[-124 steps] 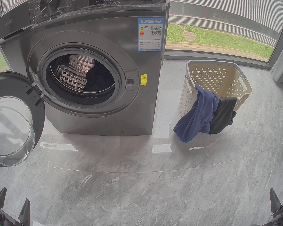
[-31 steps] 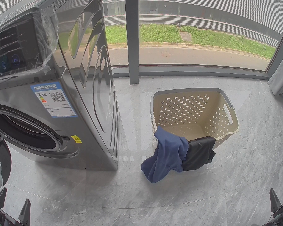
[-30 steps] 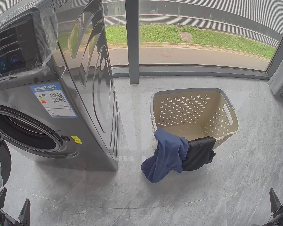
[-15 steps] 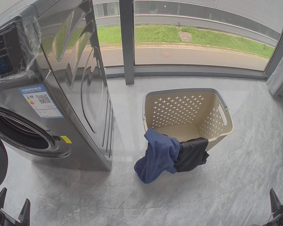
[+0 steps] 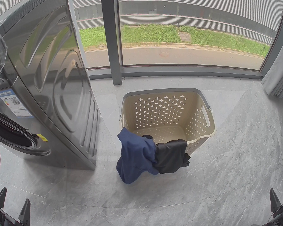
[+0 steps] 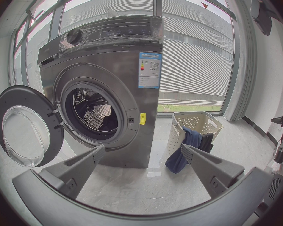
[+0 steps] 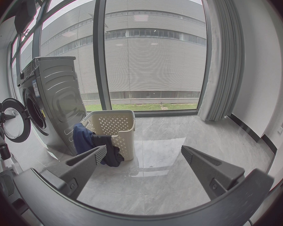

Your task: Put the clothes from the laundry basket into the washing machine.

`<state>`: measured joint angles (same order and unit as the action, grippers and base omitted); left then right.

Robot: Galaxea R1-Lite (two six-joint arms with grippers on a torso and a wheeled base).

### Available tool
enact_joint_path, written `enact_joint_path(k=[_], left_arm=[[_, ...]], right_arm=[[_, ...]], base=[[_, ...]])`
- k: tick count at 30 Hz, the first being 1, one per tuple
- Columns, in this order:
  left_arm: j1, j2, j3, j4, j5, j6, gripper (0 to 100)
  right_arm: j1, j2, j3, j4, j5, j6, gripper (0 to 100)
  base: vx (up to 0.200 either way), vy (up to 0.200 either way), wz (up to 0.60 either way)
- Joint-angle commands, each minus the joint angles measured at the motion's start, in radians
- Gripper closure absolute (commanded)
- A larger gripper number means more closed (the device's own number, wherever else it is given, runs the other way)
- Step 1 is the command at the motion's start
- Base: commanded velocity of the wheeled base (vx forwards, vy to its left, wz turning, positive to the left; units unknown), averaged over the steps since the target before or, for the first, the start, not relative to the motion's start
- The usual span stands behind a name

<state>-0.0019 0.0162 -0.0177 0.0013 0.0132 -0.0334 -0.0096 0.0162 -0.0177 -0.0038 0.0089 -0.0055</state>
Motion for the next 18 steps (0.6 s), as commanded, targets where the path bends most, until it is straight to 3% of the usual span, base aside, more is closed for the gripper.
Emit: enact_joint_path(k=[1, 9, 18], left_arm=[[0.0, -0.01, 0.016, 0.0, 0.001, 0.0, 0], [0.0, -0.01, 0.016, 0.0, 0.001, 0.0, 0], [0.0, -0.01, 0.016, 0.0, 0.001, 0.0, 0]], right_arm=[[0.0, -0.013, 0.018, -0.001, 0.0, -0.001, 0], [0.0, -0.012, 0.018, -0.001, 0.0, -0.001, 0], [-0.001, -0.012, 0.018, -0.001, 0.0, -0.001, 0]], base=[[0.0, -0.2, 0.0], [0.0, -0.2, 0.0], [0.0, 0.0, 0.0]])
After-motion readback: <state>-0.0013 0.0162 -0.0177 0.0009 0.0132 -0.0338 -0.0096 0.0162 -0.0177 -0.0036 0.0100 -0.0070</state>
